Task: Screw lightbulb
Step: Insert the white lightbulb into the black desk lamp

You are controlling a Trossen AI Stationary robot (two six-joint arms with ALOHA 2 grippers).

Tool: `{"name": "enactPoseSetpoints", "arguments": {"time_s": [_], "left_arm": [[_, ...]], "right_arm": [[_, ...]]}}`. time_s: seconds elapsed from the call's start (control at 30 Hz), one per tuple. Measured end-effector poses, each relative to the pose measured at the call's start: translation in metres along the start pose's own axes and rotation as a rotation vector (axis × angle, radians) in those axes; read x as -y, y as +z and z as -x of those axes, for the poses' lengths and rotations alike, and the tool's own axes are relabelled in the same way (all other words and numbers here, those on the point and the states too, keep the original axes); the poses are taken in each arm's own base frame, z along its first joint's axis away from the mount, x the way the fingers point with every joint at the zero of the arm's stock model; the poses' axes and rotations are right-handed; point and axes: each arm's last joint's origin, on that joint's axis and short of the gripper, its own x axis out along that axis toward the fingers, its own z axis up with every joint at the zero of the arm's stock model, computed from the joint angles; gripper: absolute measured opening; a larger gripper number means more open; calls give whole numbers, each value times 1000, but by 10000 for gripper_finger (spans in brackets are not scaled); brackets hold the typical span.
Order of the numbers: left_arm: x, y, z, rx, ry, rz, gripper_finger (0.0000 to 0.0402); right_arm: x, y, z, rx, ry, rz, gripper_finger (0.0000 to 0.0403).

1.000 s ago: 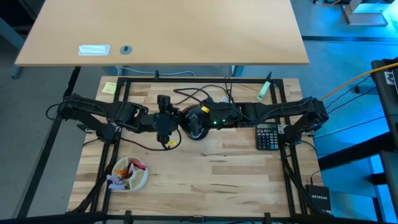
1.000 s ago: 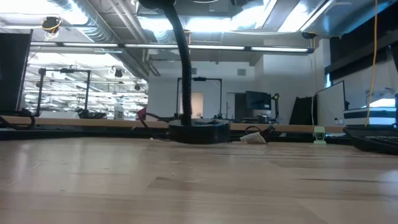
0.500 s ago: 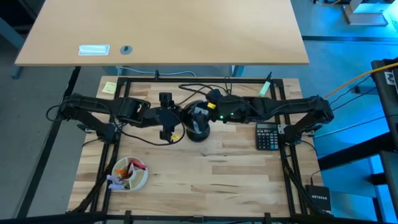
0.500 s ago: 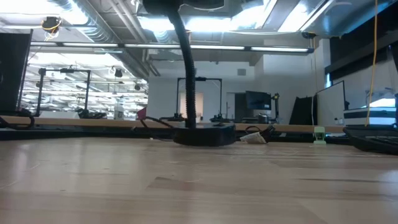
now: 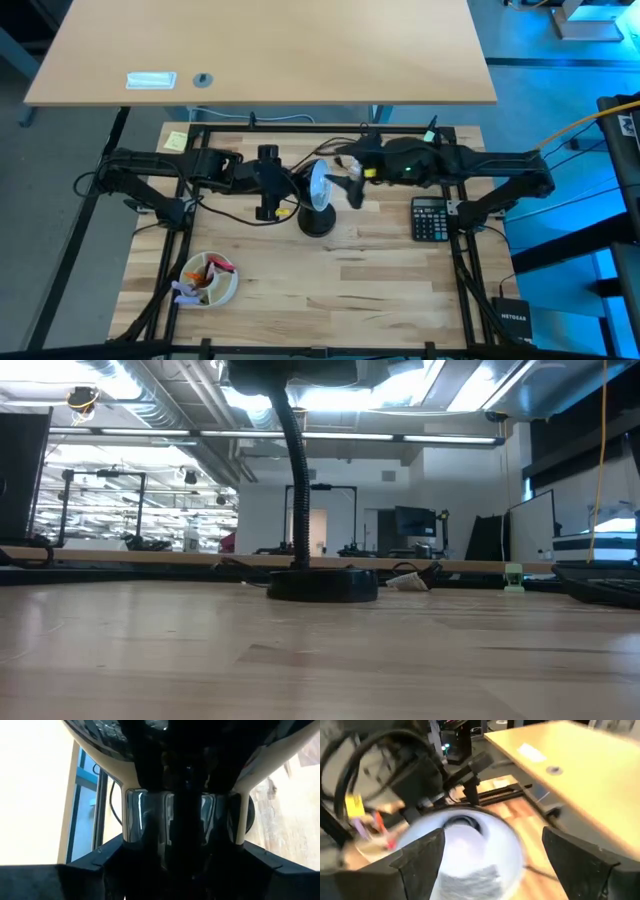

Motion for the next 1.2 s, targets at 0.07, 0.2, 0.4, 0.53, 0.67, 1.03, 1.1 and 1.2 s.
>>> {"name": "enactPoseSetpoints", "arguments": {"time_s": [0.07, 0.2, 0.4, 0.53, 0.67, 1.03, 1.1, 1.2], "left_arm": [[-2, 0, -1, 0, -6, -5, 249], [-4, -1, -2, 2, -15, -13, 249], [-4, -1, -2, 3, -35, 11, 249], [-5, -1, -2, 5, -53, 60, 249], [-4, -2, -2, 3, -65, 68, 249], [-3, -1, -2, 22, -121, 79, 249], [-3, -1, -2, 20, -122, 86, 249], [-2, -1, -2, 18, -123, 85, 249]], "right_arm": [[3, 0, 10, -22, 6, 136, 340], [6, -1, 21, -49, 65, 404, 340], [-2, -3, 4, -9, 130, 709, 340], [-9, -3, -15, 37, 97, 843, 340], [-11, -9, -16, -3, 116, 975, 340], [-17, -15, -8, -10, 226, 1200, 340], [-14, -16, -13, -26, 228, 1225, 340], [-12, -19, -20, -39, 256, 1225, 340]]}}
